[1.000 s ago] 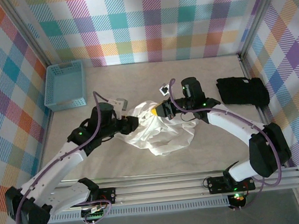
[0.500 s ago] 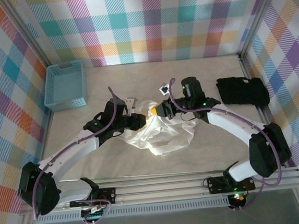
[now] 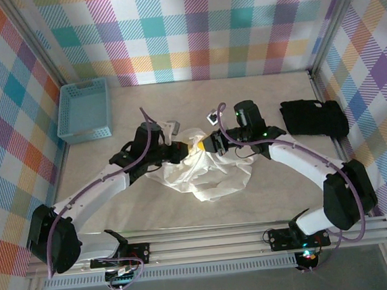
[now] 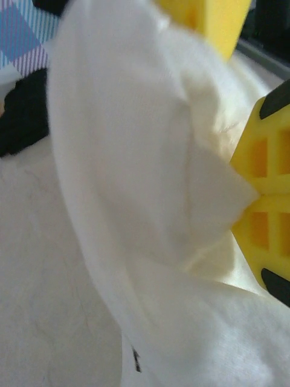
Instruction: Fold the inside-out t-shirt
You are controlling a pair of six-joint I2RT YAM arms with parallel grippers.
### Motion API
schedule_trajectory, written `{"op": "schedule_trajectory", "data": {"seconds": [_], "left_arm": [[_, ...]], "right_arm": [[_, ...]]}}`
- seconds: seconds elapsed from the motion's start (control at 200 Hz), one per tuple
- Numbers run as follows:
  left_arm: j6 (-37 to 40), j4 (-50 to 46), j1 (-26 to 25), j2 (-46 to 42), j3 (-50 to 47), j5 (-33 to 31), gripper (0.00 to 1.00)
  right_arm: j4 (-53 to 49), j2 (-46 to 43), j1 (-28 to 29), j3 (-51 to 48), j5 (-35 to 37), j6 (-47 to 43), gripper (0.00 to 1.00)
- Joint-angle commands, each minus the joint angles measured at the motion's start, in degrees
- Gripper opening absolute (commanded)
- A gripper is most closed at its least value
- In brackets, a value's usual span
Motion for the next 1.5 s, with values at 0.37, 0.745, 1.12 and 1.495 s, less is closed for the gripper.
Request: {"op": "schedule_trajectory", "data": {"seconds": [0.37,0.745,1.12,1.495], "left_arm": [[-13.52,0.85,3.16,-8.42,4.06,15.30,0.00],[-14.52,-3.30,4.14,-8.00,6.60,13.99,0.00],[-13.69,-4.01,4.10,-8.39,6.07,13.53,0.00],[-13.39,-5.50,6.30,-8.88,6.17,10.92,0.00]], "right_arm": [[-19.52,-6.61,2.78,7.02,31.92,-12.62,0.43],[-4.30,-12.74,13.91,-3.18,25.98,-16.53,0.50],[-0.88,-6.35,14.62,0.95,27.53,-17.39,0.28],[-8.73,-12.73,14.03,-0.41,26.23,-20.27,0.00]]}}
